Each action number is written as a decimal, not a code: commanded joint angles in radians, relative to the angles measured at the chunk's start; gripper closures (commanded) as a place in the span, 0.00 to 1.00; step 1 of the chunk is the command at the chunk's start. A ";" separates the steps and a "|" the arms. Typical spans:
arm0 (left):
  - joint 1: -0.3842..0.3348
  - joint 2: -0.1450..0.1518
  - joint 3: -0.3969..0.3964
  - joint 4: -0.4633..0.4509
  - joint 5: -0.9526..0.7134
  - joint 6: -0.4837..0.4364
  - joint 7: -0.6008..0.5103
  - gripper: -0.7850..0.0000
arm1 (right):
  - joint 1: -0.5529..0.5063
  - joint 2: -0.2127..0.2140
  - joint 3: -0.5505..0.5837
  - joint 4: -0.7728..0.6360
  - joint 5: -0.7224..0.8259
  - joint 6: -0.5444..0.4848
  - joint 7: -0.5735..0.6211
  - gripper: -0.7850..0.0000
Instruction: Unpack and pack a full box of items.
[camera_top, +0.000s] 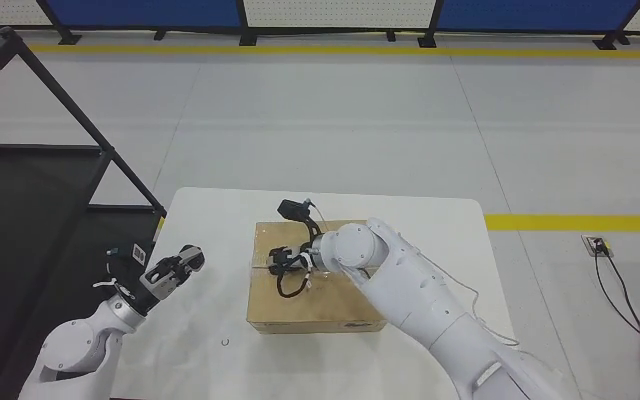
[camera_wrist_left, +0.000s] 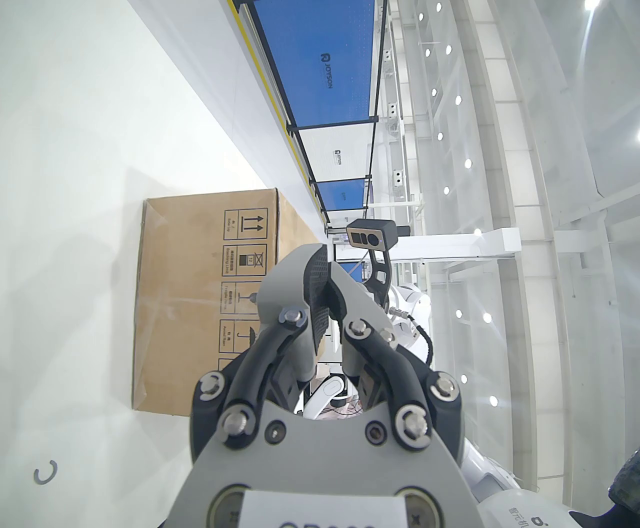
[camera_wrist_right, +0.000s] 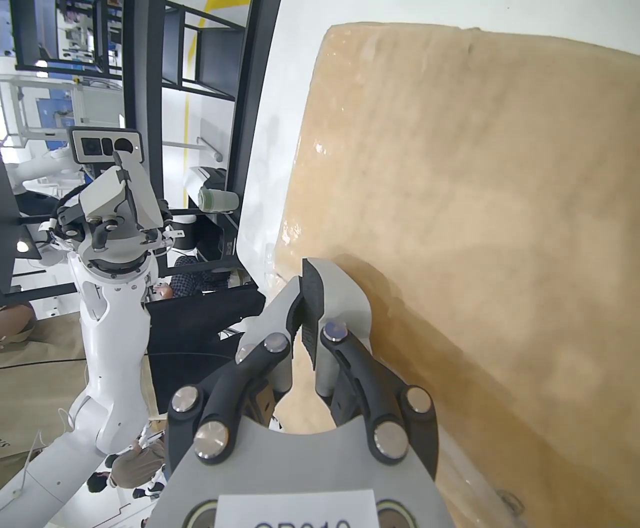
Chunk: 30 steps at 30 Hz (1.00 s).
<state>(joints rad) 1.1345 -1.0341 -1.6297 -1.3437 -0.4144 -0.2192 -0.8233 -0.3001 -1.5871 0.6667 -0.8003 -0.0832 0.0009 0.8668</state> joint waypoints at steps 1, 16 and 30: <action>-0.005 0.000 0.007 -0.004 0.007 0.003 0.005 1.00 | -0.041 0.029 0.037 -0.078 -0.029 0.019 0.015 1.00; -0.029 -0.002 0.049 -0.016 0.031 0.022 0.029 1.00 | -0.289 0.165 0.299 -0.458 -0.251 0.244 0.026 1.00; -0.055 -0.001 0.071 -0.008 0.034 0.032 0.027 1.00 | -0.406 0.216 0.444 -0.577 -0.308 0.354 0.072 1.00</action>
<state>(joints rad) 1.0802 -1.0355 -1.5603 -1.3512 -0.3810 -0.1867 -0.7946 -0.7027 -1.3738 1.1018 -1.3806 -0.3893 0.3460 0.9346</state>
